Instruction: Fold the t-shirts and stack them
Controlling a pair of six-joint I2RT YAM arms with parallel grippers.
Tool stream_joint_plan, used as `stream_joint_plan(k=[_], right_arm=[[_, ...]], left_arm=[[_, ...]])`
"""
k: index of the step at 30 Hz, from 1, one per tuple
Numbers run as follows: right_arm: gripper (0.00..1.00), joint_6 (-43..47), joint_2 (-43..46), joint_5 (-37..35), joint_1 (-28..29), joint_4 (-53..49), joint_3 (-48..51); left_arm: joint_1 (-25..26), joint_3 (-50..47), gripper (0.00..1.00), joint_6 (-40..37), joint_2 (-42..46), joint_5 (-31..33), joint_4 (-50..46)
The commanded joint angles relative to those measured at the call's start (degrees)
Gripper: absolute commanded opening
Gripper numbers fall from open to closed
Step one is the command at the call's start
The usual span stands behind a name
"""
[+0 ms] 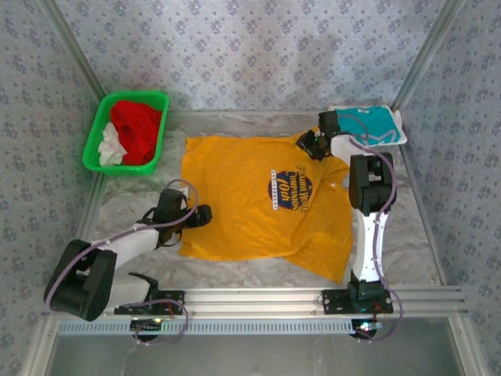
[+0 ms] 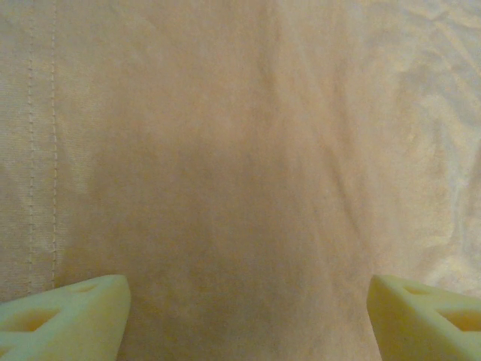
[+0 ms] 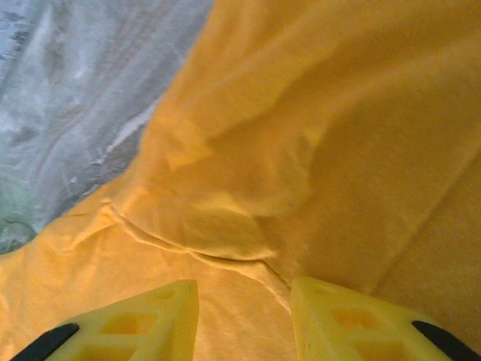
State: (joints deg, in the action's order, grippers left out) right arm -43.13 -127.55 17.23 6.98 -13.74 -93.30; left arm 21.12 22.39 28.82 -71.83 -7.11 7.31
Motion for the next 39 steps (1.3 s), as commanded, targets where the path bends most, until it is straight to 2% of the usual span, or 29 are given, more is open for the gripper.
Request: stream_joint_plan(k=[1, 4, 12, 18, 21, 23, 27, 29, 32, 39], right_arm=[[0.40, -2.86, 3.90, -3.77, 0.49, 1.48, 4.76], [0.40, -3.21, 5.72, -4.18, 0.87, 2.95, 7.43], [0.39, -2.48, 3.33, -4.49, 1.05, 2.88, 5.65], [0.24, -2.26, 1.01, -5.55, 0.75, 3.72, 2.11], [0.07, -1.49, 0.73, -5.56, 0.62, 5.19, 0.60], [0.00, -0.95, 0.93, -5.42, 0.31, 4.67, -0.96], [0.01, -0.65, 3.69, -5.15, 0.00, 2.77, -0.54], [0.18, -0.71, 6.73, -7.49, 0.44, 1.94, 2.90], [0.26, -1.67, 8.63, -7.81, 0.36, 1.21, 6.69], [0.30, -2.58, 5.60, -6.27, -0.26, 1.52, 7.13]], left_arm=[[0.14, -1.22, 0.82, 0.88, 1.00, 1.10, -0.39], [0.14, -1.52, 0.82, 0.80, 0.91, 1.29, -0.46], [0.14, -1.48, 0.83, 1.06, -0.88, 1.63, 0.36], [0.14, -1.65, 0.83, 1.24, -0.91, 1.75, 0.82], [0.13, -1.65, 0.83, 1.15, -0.83, 2.15, 0.51], [0.12, -1.67, 0.83, 1.24, -0.84, 2.11, 0.45], [0.14, -1.48, 0.83, 1.32, -0.53, 2.51, -0.12], [0.14, -1.69, 0.83, 1.46, -0.09, 2.79, -0.19], [0.14, -2.10, 0.83, 1.59, 0.30, 3.01, 0.25], [0.13, -1.99, 0.83, 1.42, -0.10, 2.98, 0.42]])
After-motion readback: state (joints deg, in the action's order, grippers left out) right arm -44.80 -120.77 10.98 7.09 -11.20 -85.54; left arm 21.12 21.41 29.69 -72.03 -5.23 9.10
